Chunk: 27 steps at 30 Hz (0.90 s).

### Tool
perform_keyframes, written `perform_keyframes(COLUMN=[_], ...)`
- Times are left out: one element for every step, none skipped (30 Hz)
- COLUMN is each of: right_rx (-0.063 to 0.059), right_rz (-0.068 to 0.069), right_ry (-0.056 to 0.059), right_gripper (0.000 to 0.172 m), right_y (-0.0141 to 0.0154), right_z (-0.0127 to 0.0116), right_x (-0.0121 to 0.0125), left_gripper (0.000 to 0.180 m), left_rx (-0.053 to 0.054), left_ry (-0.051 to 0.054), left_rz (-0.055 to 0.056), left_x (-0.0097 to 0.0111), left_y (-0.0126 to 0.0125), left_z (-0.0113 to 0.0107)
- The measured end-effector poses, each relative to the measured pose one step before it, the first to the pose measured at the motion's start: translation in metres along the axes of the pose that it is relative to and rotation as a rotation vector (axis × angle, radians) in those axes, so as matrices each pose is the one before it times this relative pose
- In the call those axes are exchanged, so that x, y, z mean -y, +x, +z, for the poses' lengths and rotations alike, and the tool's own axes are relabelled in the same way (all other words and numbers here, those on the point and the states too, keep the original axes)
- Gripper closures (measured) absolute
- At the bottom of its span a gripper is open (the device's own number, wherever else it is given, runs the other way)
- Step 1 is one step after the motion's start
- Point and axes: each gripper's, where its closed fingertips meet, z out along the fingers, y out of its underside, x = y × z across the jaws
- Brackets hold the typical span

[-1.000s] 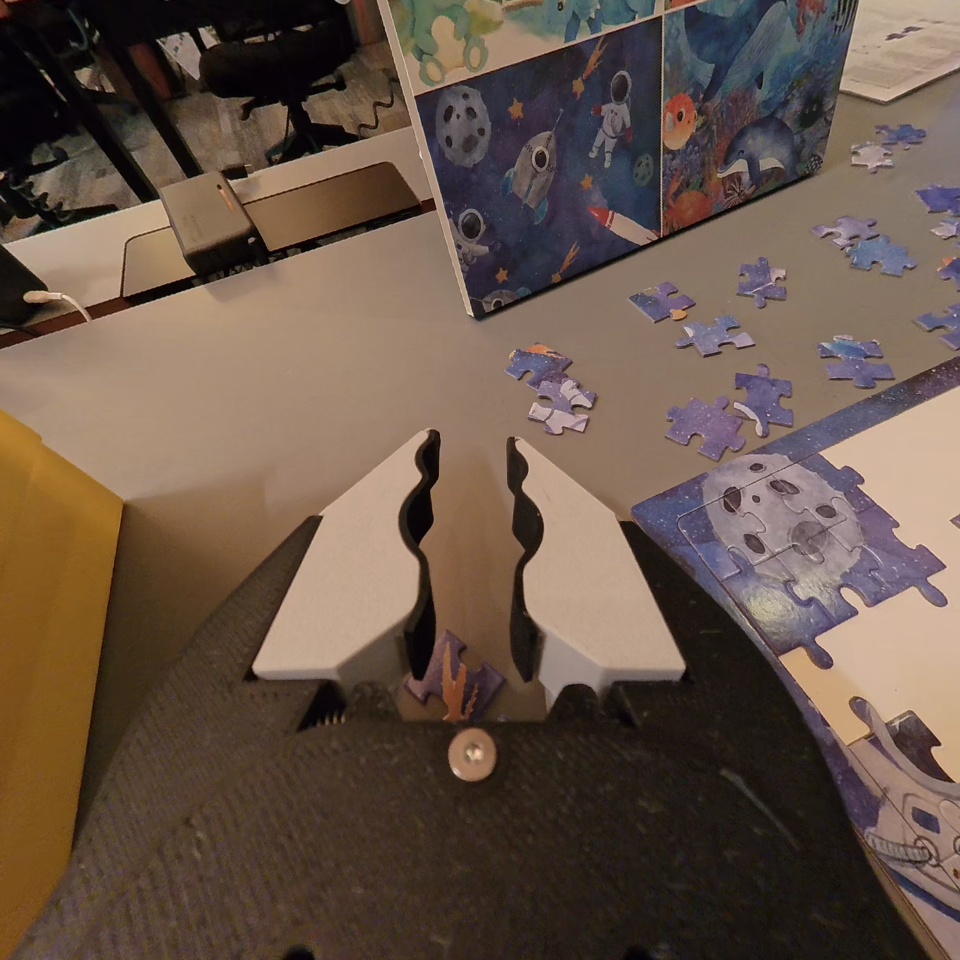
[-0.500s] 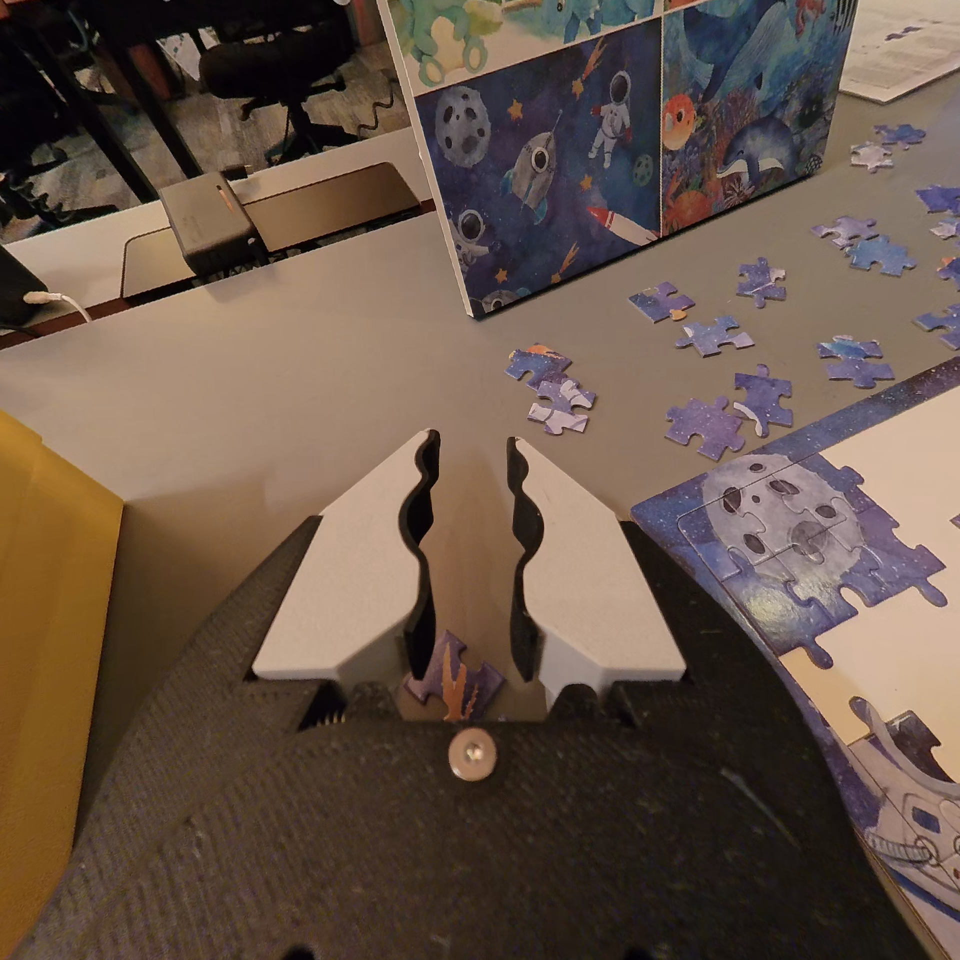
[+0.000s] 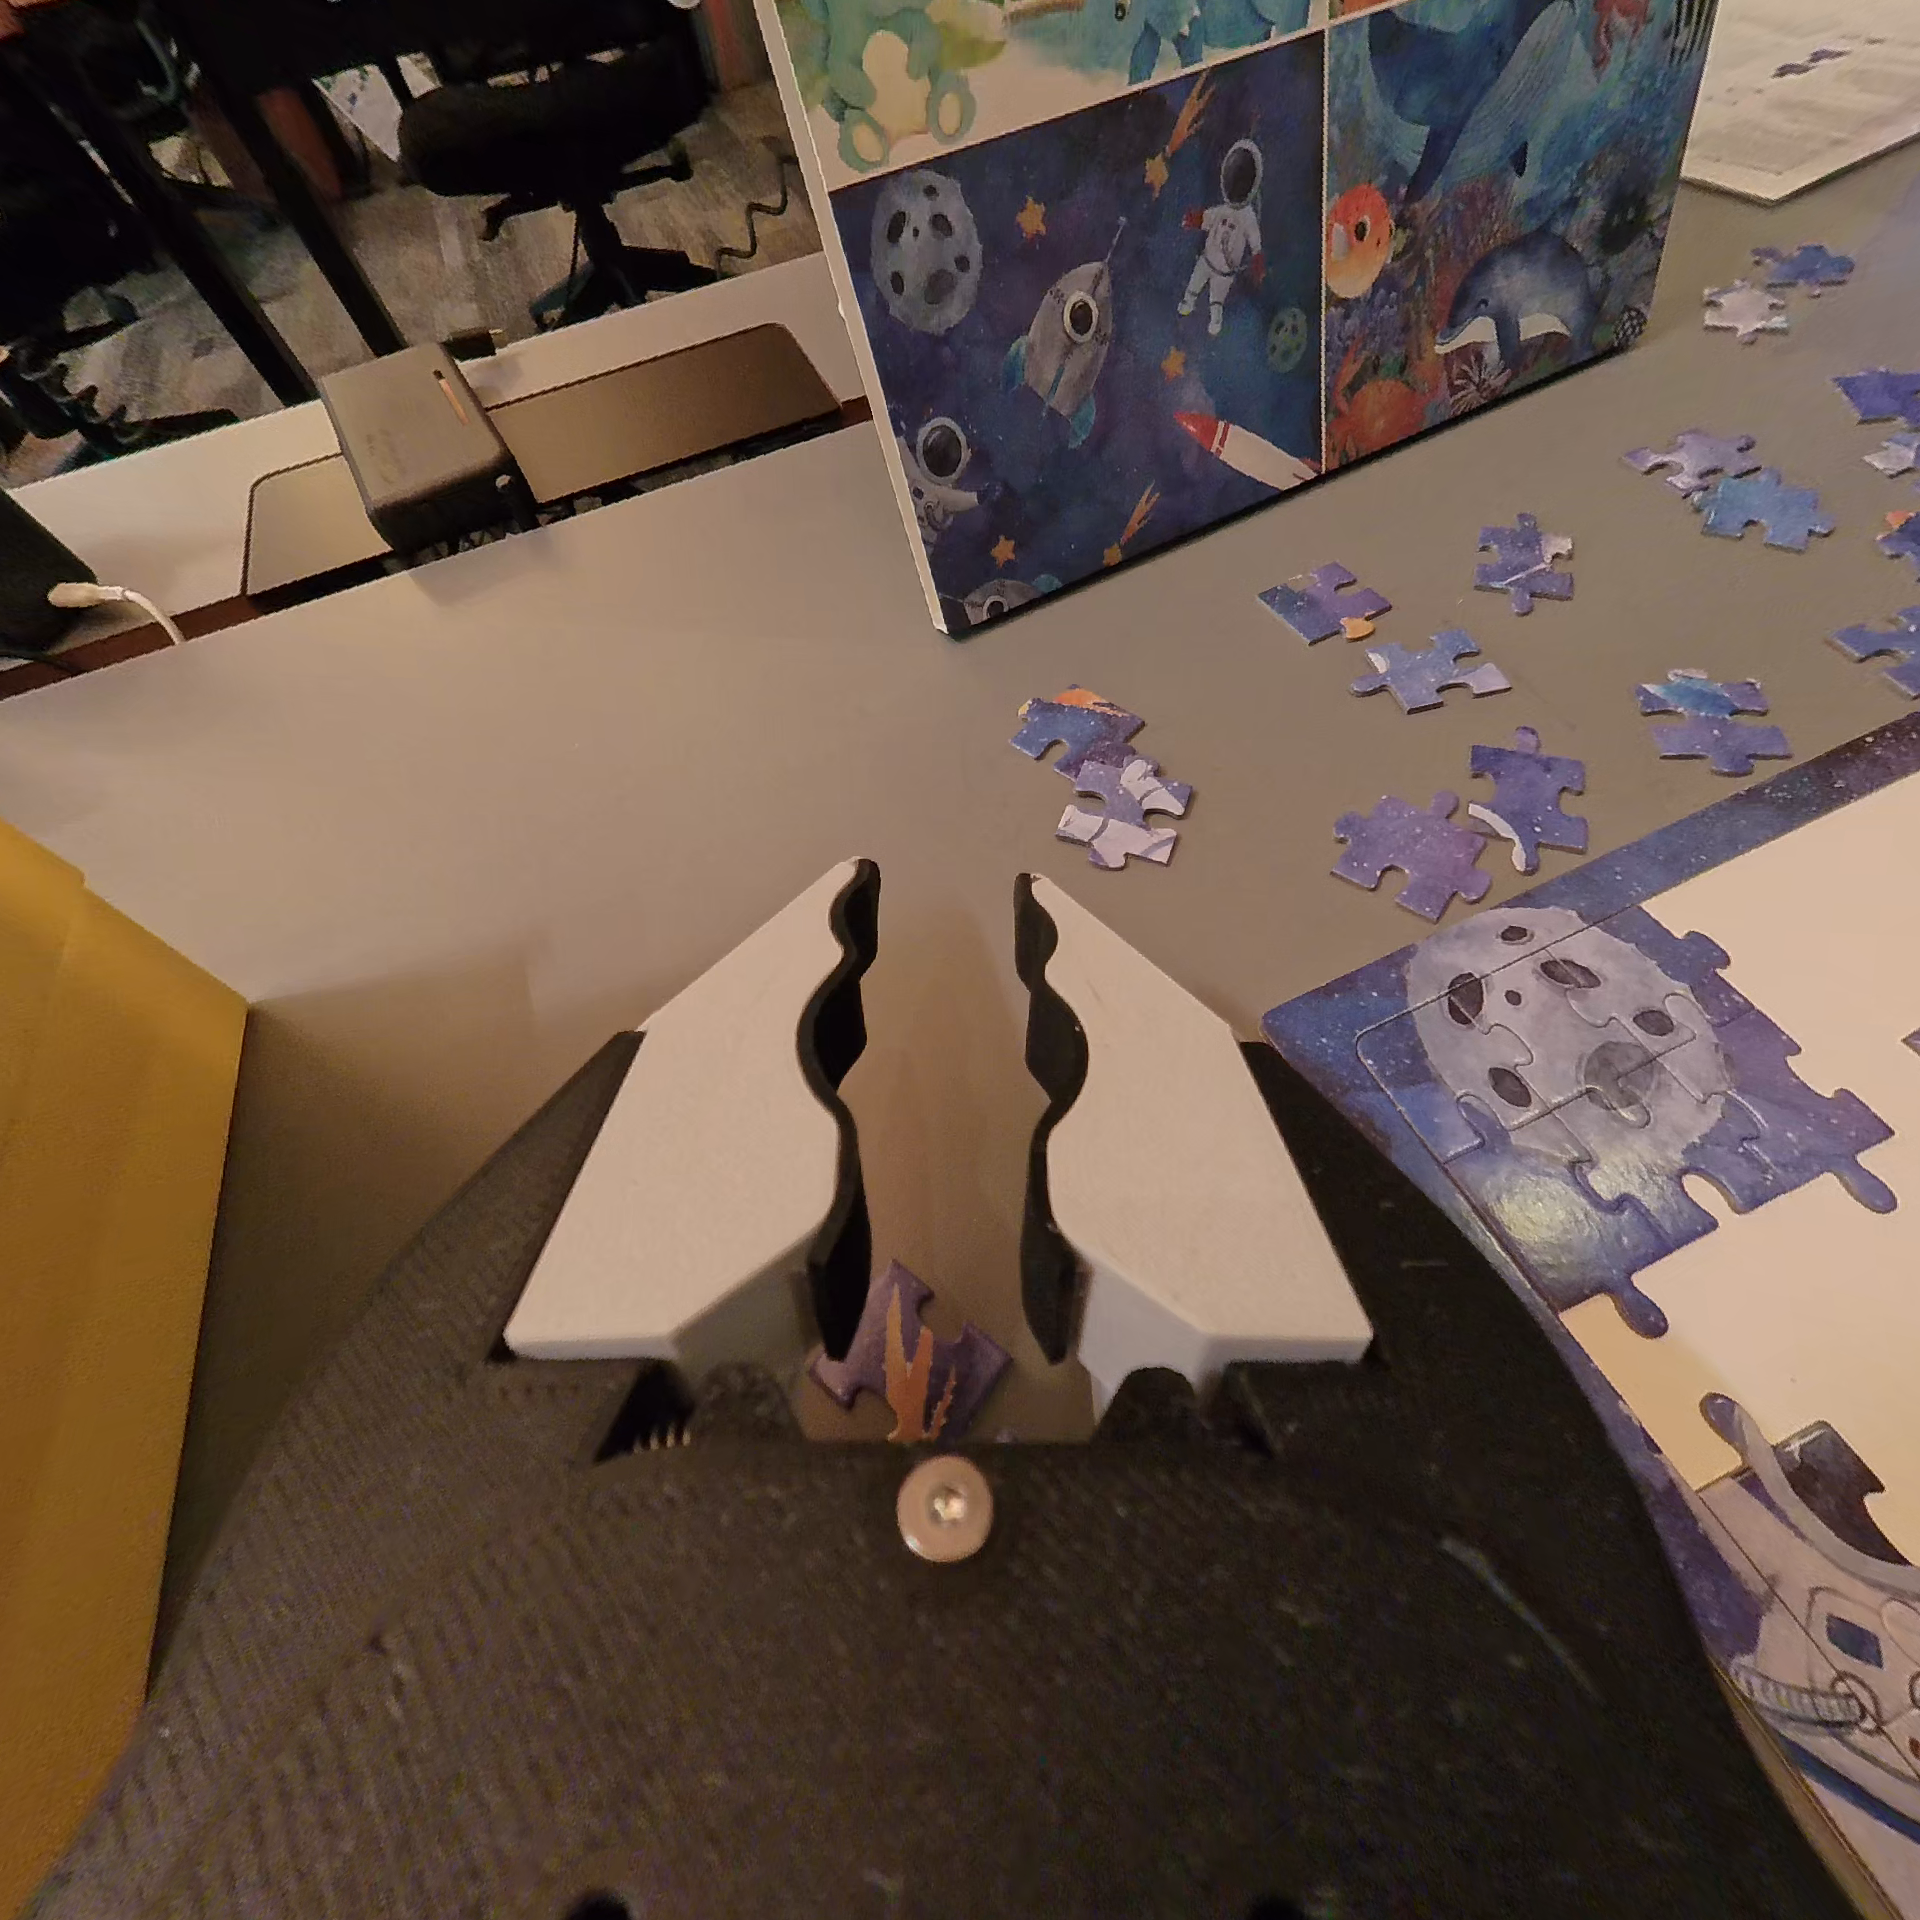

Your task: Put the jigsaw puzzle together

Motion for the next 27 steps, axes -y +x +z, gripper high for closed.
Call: perform_keyframes(right_rx=[-0.0075, -0.0078, -0.002, 0.0044, 0.0019, -0.0038, -0.0063, -0.0043, -0.0009, 0.0012, 0.0028, 0.0061, 0.0089, 0.0092, 0.0058, 0.0022, 0.0013, 0.002, 0.001, -0.0008, -0.0011, -0.0002, 0.0028, 0.0052, 0.0052, 0.0023, -0.0022], right_rz=[-0.0023, 0.0, 0.0034, 0.0058, 0.0051, 0.0004, -0.0027, -0.0016, -0.0002, 0.0005, 0.0005, -0.0005, 0.0007, 0.0022, 0.002, 0.0016, 0.0019, 0.0027, 0.0046, 0.0062, 0.0066, 0.007, 0.008, 0.0095, 0.0101, 0.0057, -0.0016], right_ry=[0.015, 0.0212, 0.0246, 0.0237, 0.0194, 0.0125, 0.0054, -0.0004, -0.0012, 0.0004, -0.0014, -0.0061, -0.0124, -0.0172, -0.018, -0.0161, -0.0122, -0.0093, -0.0102, -0.0126, -0.0122, -0.0084, -0.0067, -0.0091, -0.0028, 0.0054, 0.0011], right_gripper=[0.149, 0.149, 0.149, 0.152, 0.153, 0.152, 0.152, 0.152, 0.152, 0.152, 0.152, 0.151, 0.151, 0.15, 0.149, 0.148, 0.148, 0.147, 0.145, 0.142, 0.14, 0.137, 0.135, 0.132, 0.13, 0.129, 0.13], right_y=[0.0017, 0.00214, 0.00147, 0.00032, 0.00032, 0.00085, 0.00124, 0.00093, 0.00034, -0.00022, -0.0008, -0.00151, -0.00201, -0.00187, -0.00122, -0.00067, -0.00042, -0.00052, -0.00028, 0.00028, 0.00052, 0.00043, 0.00009, -0.00027, -0.00024, 0.00019, 0.00055], right_z=[-0.00208, -0.003, -0.00341, -0.00321, -0.00274, -0.00209, -0.00136, -0.0006, -0.00025, 0.00008, 0.00059, 0.00112, 0.00195, 0.00243, 0.00299, 0.00303, 0.00311, 0.00334, 0.00316, 0.003, 0.00244, 0.00189, 0.00167, 0.00145, 0.00088, 0.00003, -0.00005], right_x=[0.00272, 0.00371, 0.00407, 0.0039, 0.00326, 0.00214, 0.00096, -0.00012, -0.00031, -0.00003, -0.00028, -0.00114, -0.00231, -0.0031, -0.00345, -0.00321, -0.00279, -0.00247, -0.00254, -0.00285, -0.00264, -0.00189, -0.00169, -0.00204, -0.00102, 0.00056, -0.00011], left_gripper=[0.156, 0.156, 0.156, 0.156, 0.156, 0.156, 0.156, 0.156, 0.156, 0.156, 0.156, 0.156, 0.156, 0.156, 0.156, 0.156, 0.156, 0.156, 0.156, 0.156, 0.156, 0.156, 0.156, 0.156, 0.156, 0.156, 0.156], left_rx=[0.0, 0.0001, 0.0003, -0.0003, -0.0006, 0.0, 0.0004, 0.0, 0.0001, 0.0004, 0.0002, 0.0001, 0.0, -0.0002, 0.0, 0.0001, -0.0005, -0.0006, 0.0, -0.0002, -0.0001, 0.0, -0.0002, -0.0003, -0.0001, 0.0, 0.0001], left_ry=[-0.0002, 0.0003, 0.0006, 0.0005, 0.0, -0.0011, -0.0009, -0.0003, 0.0, -0.001, -0.0004, -0.0002, -0.0003, -0.0002, -0.0002, -0.0002, 0.0006, -0.0001, 0.0003, 0.0003, 0.0004, 0.0007, 0.0007, 0.0009, 0.0005, 0.0001, 0.0006], left_rz=[-0.0001, -0.0001, 0.0, -0.0003, -0.0003, 0.0004, 0.0008, 0.0005, 0.0004, 0.0002, -0.0001, -0.0004, -0.0003, -0.0002, 0.0003, 0.0004, 0.0001, 0.0, 0.0005, 0.0002, -0.0001, -0.0002, -0.0006, -0.0007, -0.0004, -0.0001, 0.0002], left_x=[-0.00003, 0.00013, 0.00012, 0.00007, 0.0, -0.00015, -0.00013, 0.0, -0.00005, -0.00018, -0.00006, -0.00012, -0.00013, 0.00002, -0.00012, 0.00002, 0.00017, -0.00002, 0.00009, 0.00009, 0.00014, 0.00001, 0.00014, 0.00012, 0.00011, 0.00002, 0.00012], left_y=[-0.00009, -0.00002, -0.00007, -0.00003, 0.00011, 0.00003, 0.00003, 0.00008, 0.00008, 0.00005, -0.00011, 0.00002, -0.00007, 0.00006, 0.00009, -0.00002, 0.00016, 0.00018, 0.00008, -0.00002, 0.00001, -0.00003, -0.00006, 0.00004, -0.00008, 0.00001, -0.00005], left_z=[0.00001, -0.00003, -0.00009, 0.00006, 0.0, 0.00014, 0.00013, 0.00004, 0.0001, 0.00004, -0.00001, 0.00003, 0.00005, 0.00007, 0.00001, 0.00007, -0.00003, -0.00003, 0.00008, -0.00011, -0.00002, -0.00012, -0.00006, -0.00015, -0.00007, 0.00001, -0.00009])
